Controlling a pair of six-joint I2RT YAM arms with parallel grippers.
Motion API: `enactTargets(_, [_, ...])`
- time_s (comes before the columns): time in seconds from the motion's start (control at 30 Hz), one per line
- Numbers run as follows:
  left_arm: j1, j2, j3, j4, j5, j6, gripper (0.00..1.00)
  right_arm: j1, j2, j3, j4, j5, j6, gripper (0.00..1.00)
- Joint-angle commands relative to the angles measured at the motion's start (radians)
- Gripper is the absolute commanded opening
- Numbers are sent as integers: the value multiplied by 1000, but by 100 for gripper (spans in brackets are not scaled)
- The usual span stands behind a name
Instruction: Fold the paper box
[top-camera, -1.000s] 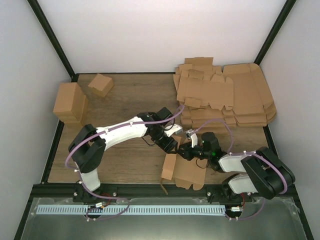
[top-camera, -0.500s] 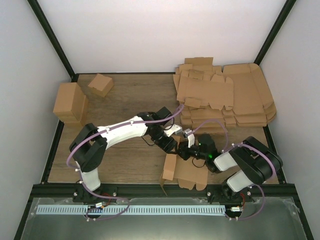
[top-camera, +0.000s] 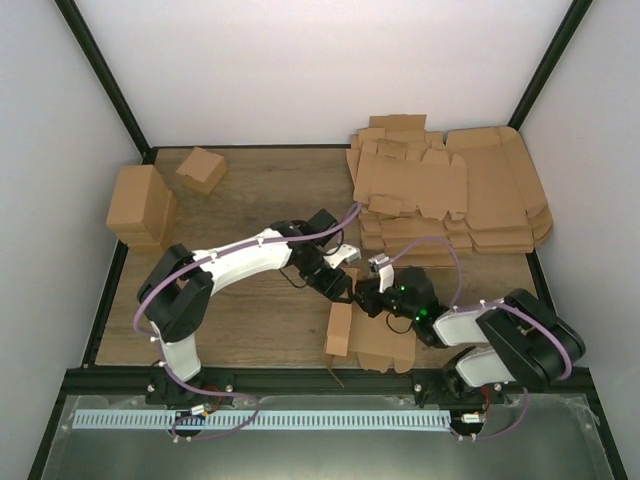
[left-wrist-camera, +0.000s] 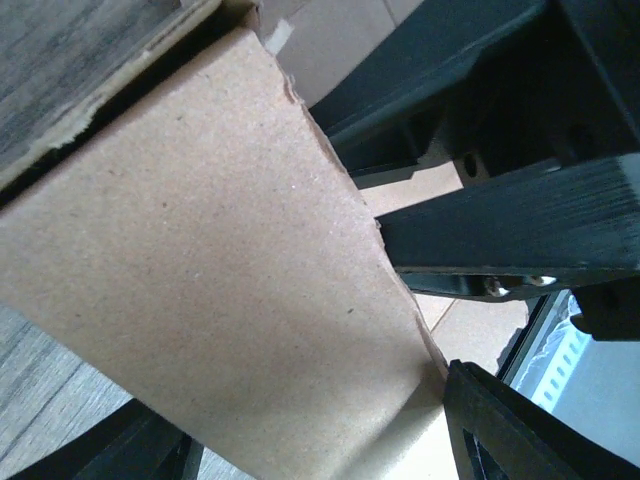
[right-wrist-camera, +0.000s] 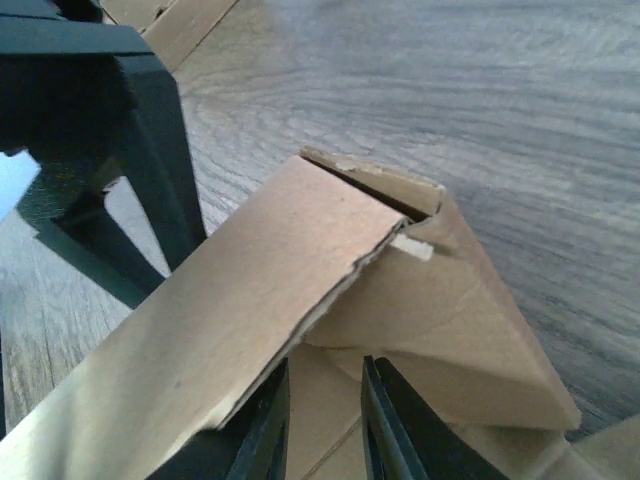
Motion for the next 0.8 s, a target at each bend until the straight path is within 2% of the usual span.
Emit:
enactTargets(0.0, [20,-4,-4,33,43,1,67,10,-72,-11,-42,37,1,23])
enactTargets(0.4, [27,1,14,7,55,26,66,11,-159,23,-249,194,21,23])
enactTargets(0.63, [26,13,36,-5,95,46,67,10,-57,79,-213,75,-55,22])
enactTargets(0.77, [26,9,57,-16,104,46,71,10,-17,93,-154,41,-68,23])
